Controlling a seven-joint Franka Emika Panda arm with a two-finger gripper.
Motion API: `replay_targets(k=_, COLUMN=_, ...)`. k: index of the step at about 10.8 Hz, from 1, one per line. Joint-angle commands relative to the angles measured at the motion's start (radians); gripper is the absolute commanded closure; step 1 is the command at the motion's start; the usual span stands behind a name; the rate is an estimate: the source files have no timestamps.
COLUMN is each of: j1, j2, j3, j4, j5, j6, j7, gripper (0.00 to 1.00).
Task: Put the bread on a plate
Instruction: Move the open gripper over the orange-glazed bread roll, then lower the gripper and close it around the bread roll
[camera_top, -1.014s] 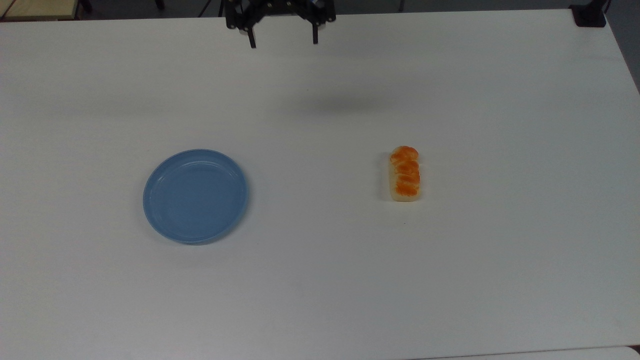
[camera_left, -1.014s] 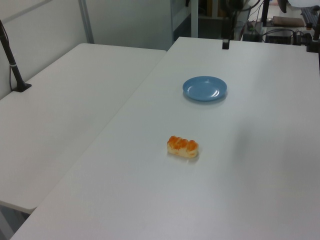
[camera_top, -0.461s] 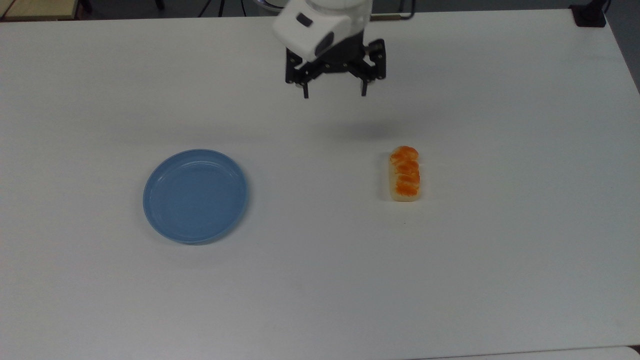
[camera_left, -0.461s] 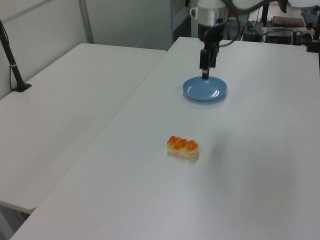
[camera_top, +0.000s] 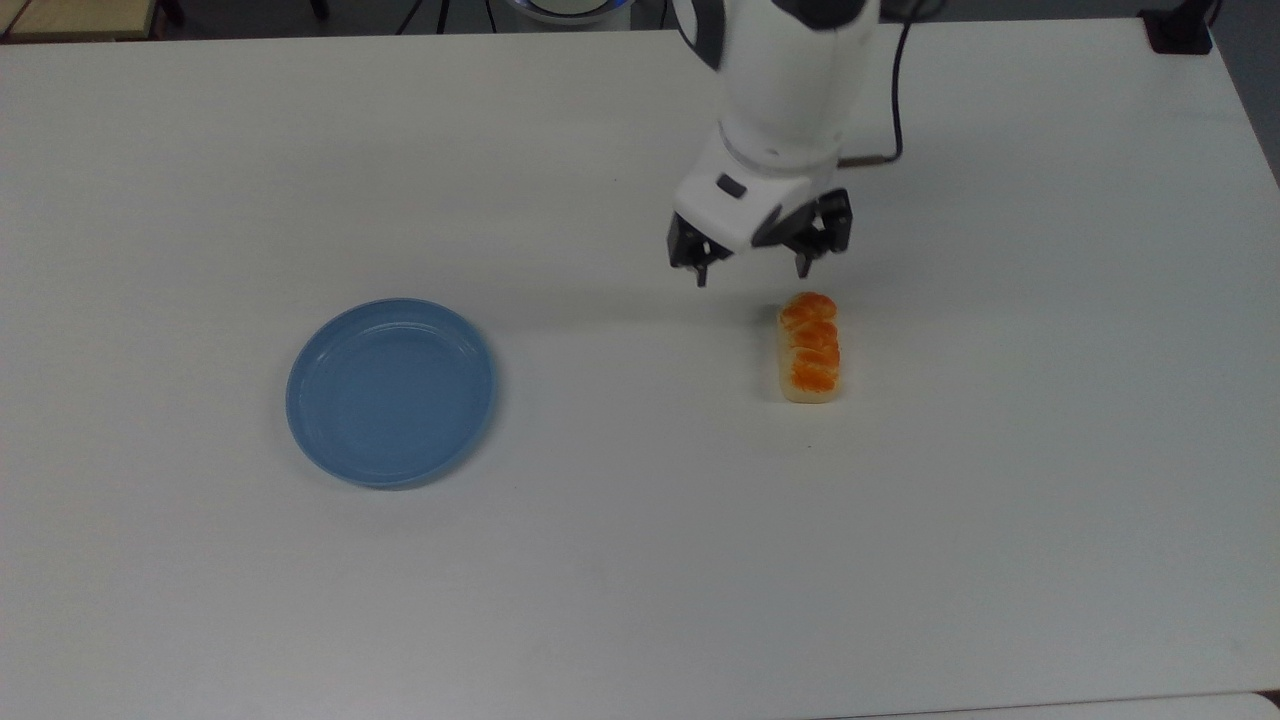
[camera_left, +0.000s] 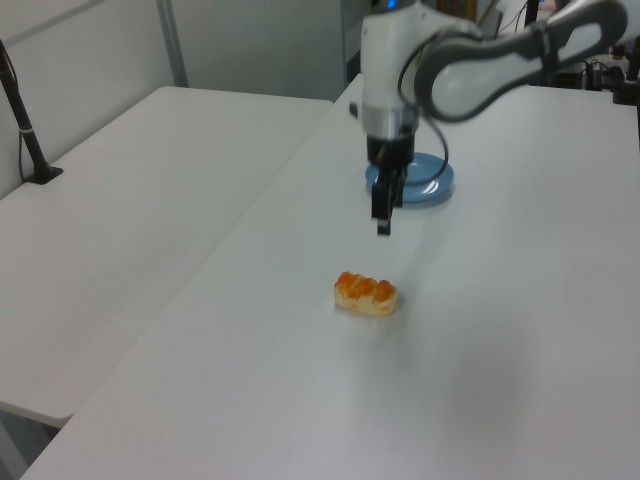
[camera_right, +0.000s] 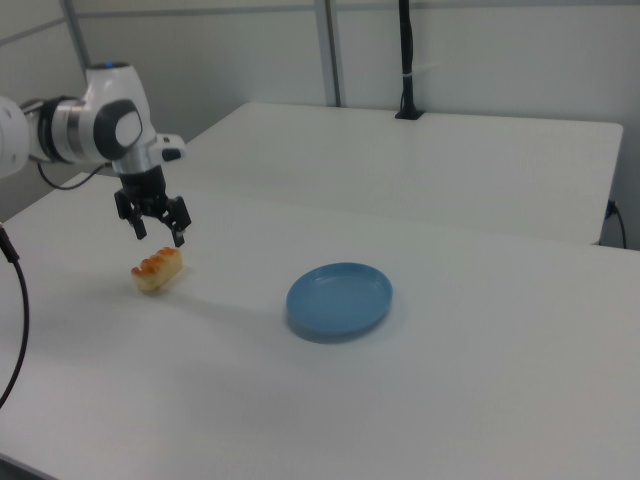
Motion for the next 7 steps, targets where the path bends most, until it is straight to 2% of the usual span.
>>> replay_targets(k=1, j1=0.066, j2=0.099, j3=-0.011, j4=0.028, j5=-0.051, j6=0.099, j7=0.167, gripper=0.0)
replay_targets(k=7, j1=0.106, j2=0.182, j3=-0.008, j4=0.042, j5=-0.057, j6=0.199, j7=0.239, gripper=0.0)
